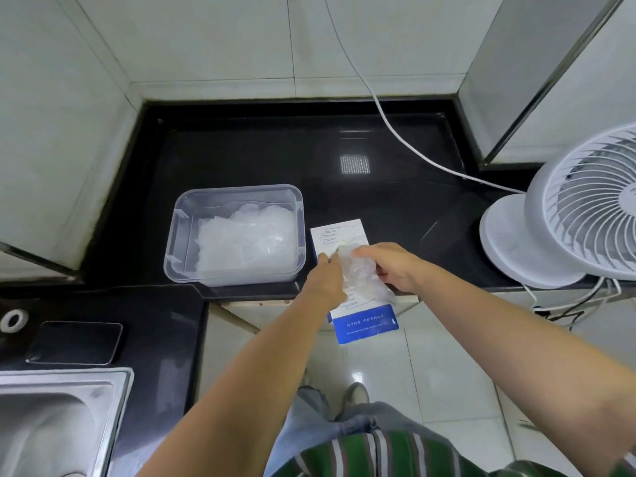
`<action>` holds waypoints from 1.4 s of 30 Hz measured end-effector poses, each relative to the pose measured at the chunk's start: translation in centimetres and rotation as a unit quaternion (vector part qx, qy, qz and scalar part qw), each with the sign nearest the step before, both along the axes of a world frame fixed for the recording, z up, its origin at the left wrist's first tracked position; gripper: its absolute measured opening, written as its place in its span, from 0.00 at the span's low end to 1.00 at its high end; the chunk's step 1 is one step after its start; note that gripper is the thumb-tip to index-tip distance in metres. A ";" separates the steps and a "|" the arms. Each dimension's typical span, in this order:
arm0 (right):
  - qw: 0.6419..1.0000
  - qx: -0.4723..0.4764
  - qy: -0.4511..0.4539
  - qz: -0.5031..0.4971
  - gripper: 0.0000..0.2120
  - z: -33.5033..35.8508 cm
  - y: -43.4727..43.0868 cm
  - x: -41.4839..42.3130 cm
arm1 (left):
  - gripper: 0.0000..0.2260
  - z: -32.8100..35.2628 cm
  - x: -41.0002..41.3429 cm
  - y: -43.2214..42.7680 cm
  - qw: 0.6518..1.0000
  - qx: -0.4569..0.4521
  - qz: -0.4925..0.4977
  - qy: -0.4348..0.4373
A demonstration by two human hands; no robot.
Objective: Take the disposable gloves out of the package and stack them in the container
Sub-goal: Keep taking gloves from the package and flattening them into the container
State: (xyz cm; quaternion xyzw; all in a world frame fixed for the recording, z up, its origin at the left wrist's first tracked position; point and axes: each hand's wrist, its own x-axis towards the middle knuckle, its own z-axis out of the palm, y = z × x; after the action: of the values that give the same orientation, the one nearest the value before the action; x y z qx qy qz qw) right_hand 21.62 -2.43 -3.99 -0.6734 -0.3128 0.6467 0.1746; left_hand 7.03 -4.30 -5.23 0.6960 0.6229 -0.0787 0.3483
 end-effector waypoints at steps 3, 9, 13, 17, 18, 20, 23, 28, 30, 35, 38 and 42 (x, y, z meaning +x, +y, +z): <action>0.999 -0.032 0.019 0.000 0.15 -0.1 0.7 0.5 | 0.36 0.0 -0.1 0.3 1.000 0.007 -0.015 0.009; 0.998 0.025 -0.061 0.003 0.03 -0.4 1.2 0.4 | 0.32 0.1 -0.1 1.3 1.000 0.018 -0.014 0.016; 0.997 0.056 -0.017 -0.050 0.07 -1.1 1.2 0.6 | 0.38 -0.2 -0.5 1.7 0.999 0.026 -0.030 0.027; 0.996 0.067 0.007 -0.057 0.08 -1.2 1.3 1.1 | 0.40 -0.5 -0.5 1.8 0.998 0.030 -0.046 0.042; 0.995 0.080 0.012 -0.063 0.08 -1.0 1.3 1.1 | 0.38 -0.6 -0.4 1.9 0.998 0.029 -0.046 0.041; 0.990 0.108 0.026 -0.091 0.09 -0.5 1.6 0.6 | 0.32 -0.6 -0.2 2.1 0.998 0.028 -0.046 0.041; 0.975 0.141 0.069 -0.160 0.09 0.2 2.3 -0.1 | 0.30 -0.8 -0.1 2.0 0.997 0.030 -0.054 0.053; 0.943 0.211 0.067 -0.248 0.14 1.9 3.6 0.9 | 0.32 -1.0 -0.2 2.1 0.995 0.035 -0.067 0.060; 0.937 0.213 0.089 -0.261 0.13 2.7 4.2 1.6 | 0.32 -1.0 -0.2 2.0 0.995 0.033 -0.074 0.063; 0.954 0.159 0.148 -0.205 0.16 4.7 4.6 1.4 | 0.21 0.1 -0.3 2.8 0.999 0.018 -0.038 0.018; 0.967 0.121 0.154 -0.165 0.21 4.4 4.0 0.7 | 0.14 1.4 -0.2 3.8 0.996 0.064 0.045 -0.051; 0.976 0.108 0.148 -0.115 0.30 4.6 4.0 -0.3 | 0.15 3.9 -0.2 5.3 0.966 0.123 0.183 -0.136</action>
State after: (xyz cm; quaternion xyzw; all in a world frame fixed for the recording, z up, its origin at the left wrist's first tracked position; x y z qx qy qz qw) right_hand 21.35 1.55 0.64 -0.5789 -0.2716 0.6772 0.3642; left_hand 6.83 1.00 -1.34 0.6120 0.6912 0.1590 0.3499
